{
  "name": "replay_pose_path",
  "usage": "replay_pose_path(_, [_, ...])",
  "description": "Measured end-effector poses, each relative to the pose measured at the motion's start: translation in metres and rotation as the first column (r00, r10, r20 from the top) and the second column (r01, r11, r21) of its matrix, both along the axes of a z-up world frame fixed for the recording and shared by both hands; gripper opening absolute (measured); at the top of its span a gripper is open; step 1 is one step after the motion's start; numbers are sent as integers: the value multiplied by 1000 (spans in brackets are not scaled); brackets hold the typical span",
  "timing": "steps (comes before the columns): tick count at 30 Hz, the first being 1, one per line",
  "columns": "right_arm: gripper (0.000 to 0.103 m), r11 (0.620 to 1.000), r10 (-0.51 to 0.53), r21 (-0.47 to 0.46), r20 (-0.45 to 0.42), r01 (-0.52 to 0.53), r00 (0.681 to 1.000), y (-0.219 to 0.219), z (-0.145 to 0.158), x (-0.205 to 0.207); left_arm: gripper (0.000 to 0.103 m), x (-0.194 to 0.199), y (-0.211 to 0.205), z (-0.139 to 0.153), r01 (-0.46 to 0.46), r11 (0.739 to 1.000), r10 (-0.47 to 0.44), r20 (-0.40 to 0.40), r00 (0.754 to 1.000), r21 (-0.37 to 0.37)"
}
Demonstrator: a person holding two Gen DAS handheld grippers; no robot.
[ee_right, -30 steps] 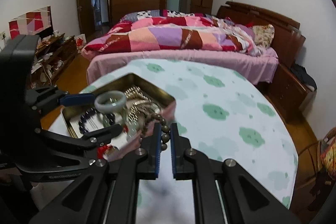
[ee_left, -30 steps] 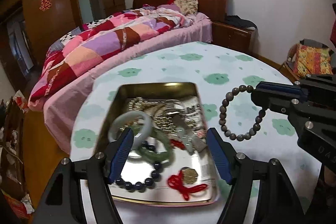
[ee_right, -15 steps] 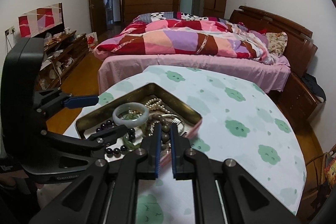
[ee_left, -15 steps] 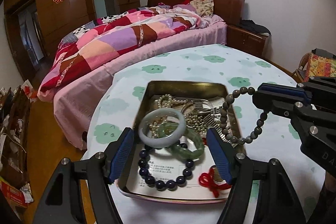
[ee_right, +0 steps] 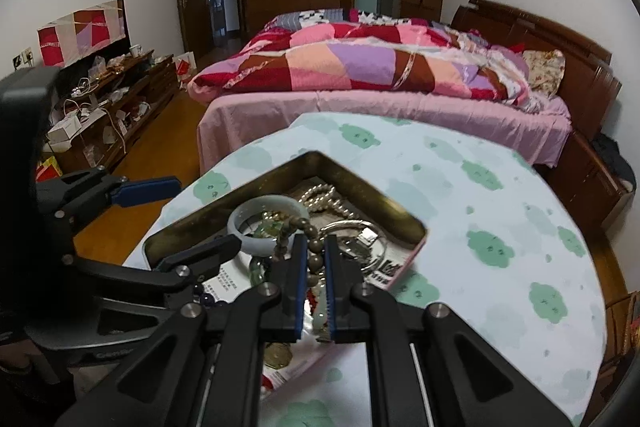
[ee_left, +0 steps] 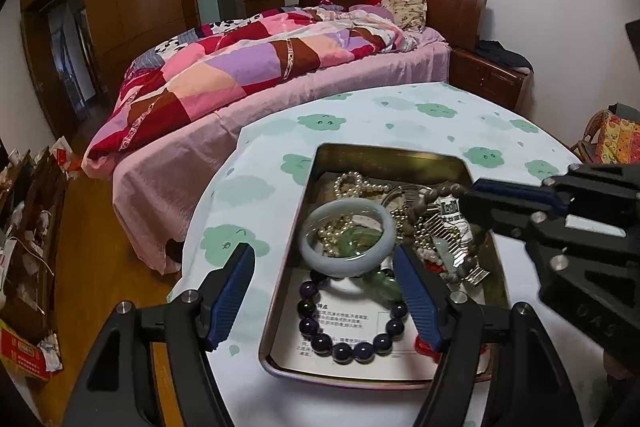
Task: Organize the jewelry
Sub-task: 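Lower the brown bead bracelet into the tin box and open the right tool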
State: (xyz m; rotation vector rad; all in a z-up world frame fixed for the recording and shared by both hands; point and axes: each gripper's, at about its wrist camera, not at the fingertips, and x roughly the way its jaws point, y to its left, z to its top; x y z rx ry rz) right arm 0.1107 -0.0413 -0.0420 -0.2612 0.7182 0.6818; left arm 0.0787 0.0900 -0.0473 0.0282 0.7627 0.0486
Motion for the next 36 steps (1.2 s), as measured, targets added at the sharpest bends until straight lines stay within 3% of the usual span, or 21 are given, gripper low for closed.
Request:
replay_pose_path(25, [11,999,-27,-34,-65,25,998,12,-24,10,72,2,7,-14,2,1000,-2,-39,999,-20])
replay_pose_path(28, [20,999,-32,-20,-85,30,996,11,-26,13,72,1,7,-16,6,1000,-8,-46,999,-30])
replay_pose_path(29, [33,999,-32,-20,-98,30,995,11,-28,14,72,1,8,-16,6,999,-7,-48,999,-32])
replay_pose_path(30, [37,999,-41,-19,-100,39,994,10,-29,15,73,0,9,-16,3,1000,-4,-51,999,-28])
replay_pose_path(32, [40,998,-57,-8,-102,56,993,6,-28,15,73,0,10,-16,-7,1000,5,-52,999,-25])
replay_pose_path(36, [56,994,-100,32,-103,104,990,-5,-21,11,73,-4,12,-14,-7,999,6,-47,999,-35])
